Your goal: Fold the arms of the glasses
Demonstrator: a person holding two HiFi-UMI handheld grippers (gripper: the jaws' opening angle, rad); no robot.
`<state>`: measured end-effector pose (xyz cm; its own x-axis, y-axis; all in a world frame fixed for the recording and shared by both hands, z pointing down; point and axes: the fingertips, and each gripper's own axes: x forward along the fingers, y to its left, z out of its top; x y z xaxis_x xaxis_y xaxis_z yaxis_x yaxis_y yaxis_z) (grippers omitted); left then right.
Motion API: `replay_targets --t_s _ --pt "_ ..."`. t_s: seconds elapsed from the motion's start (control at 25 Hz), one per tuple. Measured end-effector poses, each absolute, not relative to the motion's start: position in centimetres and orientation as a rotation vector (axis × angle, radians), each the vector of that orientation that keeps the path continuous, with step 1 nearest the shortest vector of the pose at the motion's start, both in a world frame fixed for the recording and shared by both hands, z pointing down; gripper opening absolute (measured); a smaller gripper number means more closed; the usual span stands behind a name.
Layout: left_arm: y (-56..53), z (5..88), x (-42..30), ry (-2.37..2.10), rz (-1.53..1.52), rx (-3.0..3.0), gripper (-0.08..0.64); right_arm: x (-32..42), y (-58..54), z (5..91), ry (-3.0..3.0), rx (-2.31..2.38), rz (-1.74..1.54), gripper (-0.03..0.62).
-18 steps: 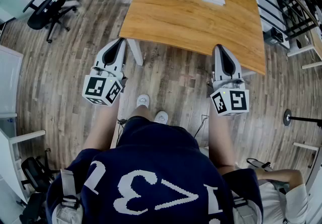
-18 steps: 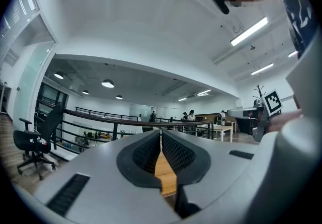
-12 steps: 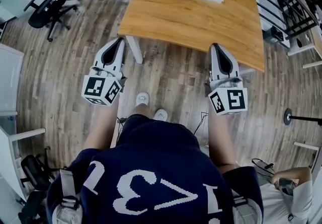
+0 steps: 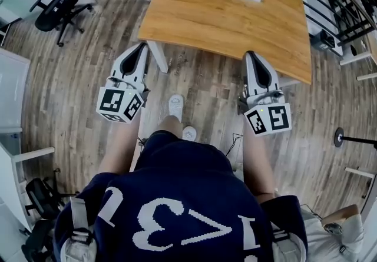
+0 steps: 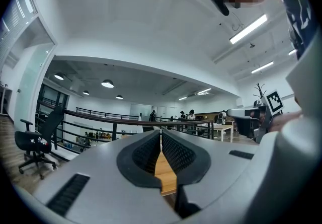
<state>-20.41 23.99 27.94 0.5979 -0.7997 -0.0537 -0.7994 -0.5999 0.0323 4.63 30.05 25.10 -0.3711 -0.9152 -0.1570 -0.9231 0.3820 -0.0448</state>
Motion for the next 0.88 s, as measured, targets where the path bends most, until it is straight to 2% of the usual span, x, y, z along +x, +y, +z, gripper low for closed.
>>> replay_targets --t_s 0.28,0.88 --pt "19.2 28.2 -18.6 -1.382 -0.118 2.798 0.021 6.2 25.7 25.1 2.478 -1.691 0.066 0.028" --pt "1.7 27.3 -16.0 -1.322 -0.144 2.836 0.021 7.9 10.2 23.9 2.436 -1.652 0.055 0.028"
